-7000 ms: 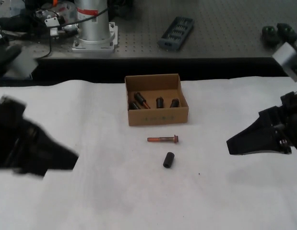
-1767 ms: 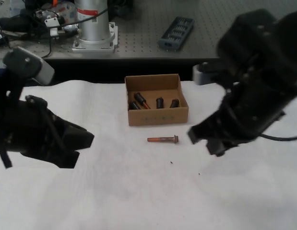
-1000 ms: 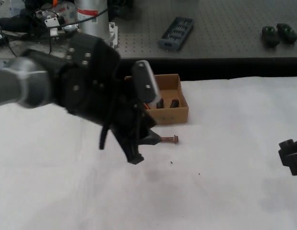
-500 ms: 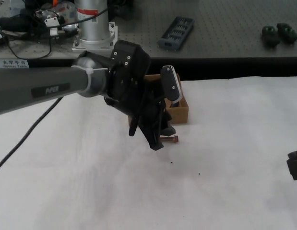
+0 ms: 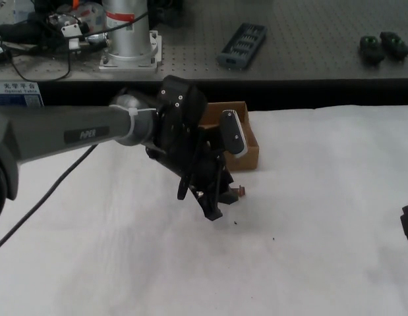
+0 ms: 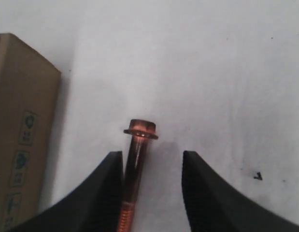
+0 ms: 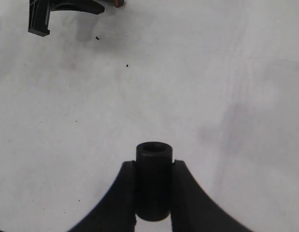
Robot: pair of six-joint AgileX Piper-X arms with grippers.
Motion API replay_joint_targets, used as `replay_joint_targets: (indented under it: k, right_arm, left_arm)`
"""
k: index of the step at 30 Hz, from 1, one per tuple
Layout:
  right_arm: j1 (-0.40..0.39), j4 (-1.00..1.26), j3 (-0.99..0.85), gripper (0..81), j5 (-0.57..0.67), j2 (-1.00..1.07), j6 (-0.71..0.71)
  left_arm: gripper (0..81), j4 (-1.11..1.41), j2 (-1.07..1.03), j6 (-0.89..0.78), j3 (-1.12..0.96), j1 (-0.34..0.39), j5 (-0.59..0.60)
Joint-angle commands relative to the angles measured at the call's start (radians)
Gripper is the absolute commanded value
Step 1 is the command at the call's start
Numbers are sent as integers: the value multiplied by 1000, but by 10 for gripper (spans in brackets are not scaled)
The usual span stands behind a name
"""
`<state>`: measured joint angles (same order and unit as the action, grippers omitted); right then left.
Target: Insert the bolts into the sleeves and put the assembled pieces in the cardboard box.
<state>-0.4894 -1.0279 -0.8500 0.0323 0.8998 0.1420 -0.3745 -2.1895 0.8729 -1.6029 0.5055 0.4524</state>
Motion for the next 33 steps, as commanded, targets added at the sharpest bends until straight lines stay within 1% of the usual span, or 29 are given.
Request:
replay_joint_targets:
  k: [1,4,15,19,23,28,30,33]
  right_arm:
    - [4,9,-1,32,8,-5,-8]
    - [4,15,8,32,8,-5,-8]
    - [4,17,14,32,8,2,-8]
    - [4,21,14,32,8,1,-8]
    - [24,32,22,32,31,1,-8]
    - [38,32,22,32,31,1,-8]
    - [38,32,22,32,31,1,-8]
    - [38,32,22,32,31,1,-8]
  left_arm:
    - [271,11,-9,-9,-12,-3,17]
    - [237,28,-9,-8,-12,-3,31]
    - [235,46,-54,-36,-12,-7,33]
    - [235,51,-66,-36,-12,-7,54]
    - [233,56,-76,-48,-12,-7,68]
    - [229,56,-76,-50,-12,-7,80]
    - [191,56,-76,-50,-12,-7,97]
    - [89,53,-76,-50,-17,-7,102]
